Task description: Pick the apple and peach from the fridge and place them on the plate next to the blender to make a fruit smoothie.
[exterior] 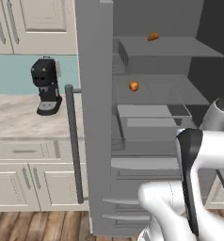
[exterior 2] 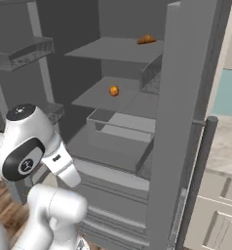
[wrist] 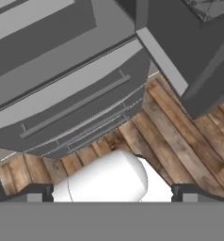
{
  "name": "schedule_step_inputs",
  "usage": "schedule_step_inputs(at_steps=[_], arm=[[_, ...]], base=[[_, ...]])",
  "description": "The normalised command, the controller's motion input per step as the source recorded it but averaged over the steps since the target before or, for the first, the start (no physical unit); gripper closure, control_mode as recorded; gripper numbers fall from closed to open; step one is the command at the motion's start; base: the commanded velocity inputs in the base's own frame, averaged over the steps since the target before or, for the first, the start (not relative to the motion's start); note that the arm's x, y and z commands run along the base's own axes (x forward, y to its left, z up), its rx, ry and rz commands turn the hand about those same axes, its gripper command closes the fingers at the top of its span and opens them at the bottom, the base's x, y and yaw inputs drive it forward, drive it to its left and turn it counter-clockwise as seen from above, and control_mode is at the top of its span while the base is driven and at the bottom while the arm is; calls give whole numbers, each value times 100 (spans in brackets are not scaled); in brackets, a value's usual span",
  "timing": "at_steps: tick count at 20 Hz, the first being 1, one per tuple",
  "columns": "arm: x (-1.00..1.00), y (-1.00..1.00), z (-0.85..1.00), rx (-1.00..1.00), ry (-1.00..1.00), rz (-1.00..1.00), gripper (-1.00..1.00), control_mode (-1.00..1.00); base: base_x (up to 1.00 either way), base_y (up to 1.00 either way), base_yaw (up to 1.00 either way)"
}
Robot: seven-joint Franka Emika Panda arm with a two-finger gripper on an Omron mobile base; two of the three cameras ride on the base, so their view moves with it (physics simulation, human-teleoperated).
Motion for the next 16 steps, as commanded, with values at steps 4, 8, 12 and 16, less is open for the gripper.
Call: schedule_step_inputs(at_steps=[4,8,12,16], arm=[[0,0,0,0,0,0,-100,100],[0,0,0,0,0,0,-100,100],[17,0,0,0,0,0,-100,-100],[57,0,30,-3,-15,5,-100,-100]], base=[[83,19,0],[84,1,0],[56,0,0],[0,0,0]])
